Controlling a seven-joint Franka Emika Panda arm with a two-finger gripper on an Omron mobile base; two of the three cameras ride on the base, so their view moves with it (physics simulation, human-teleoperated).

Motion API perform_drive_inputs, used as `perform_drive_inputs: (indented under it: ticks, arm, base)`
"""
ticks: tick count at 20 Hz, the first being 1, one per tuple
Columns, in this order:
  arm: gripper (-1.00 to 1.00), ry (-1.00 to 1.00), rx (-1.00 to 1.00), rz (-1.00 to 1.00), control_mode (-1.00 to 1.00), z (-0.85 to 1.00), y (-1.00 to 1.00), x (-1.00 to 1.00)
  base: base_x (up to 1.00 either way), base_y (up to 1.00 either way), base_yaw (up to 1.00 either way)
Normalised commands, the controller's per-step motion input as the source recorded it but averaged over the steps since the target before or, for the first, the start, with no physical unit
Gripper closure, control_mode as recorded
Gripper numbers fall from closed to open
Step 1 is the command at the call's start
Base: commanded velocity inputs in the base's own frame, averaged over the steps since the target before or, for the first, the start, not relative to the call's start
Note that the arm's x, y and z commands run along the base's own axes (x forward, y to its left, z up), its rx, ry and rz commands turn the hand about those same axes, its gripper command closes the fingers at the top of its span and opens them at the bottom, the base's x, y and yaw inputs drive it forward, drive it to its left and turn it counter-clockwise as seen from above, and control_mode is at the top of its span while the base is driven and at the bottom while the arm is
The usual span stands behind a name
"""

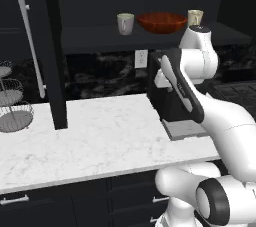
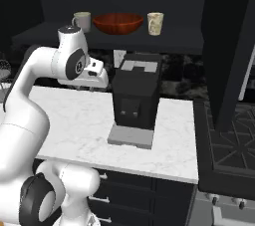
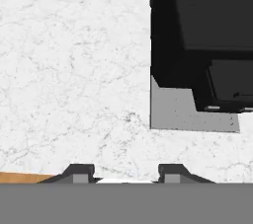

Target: Gather all objects into one cabinet and sort the glasses and bowls to opposite sides.

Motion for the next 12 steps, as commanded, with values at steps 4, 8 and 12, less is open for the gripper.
perform_drive_inputs:
  ticks: [4, 8, 12]
  arm:
    - [-1.00, 0.00, 0.00, 0.00, 1.00, 0.00, 0.00, 0.00]
    - [-1.00, 0.00, 0.00, 0.00, 1.00, 0.00, 0.00, 0.00]
    - [-1.00, 0.00, 0.00, 0.00, 1.00, 0.00, 0.00, 0.00]
  base:
    - [-0.19, 0.00, 0.00]
    - [-0.99, -0.01, 0.09]
    - [-1.00, -0.01, 0.05]
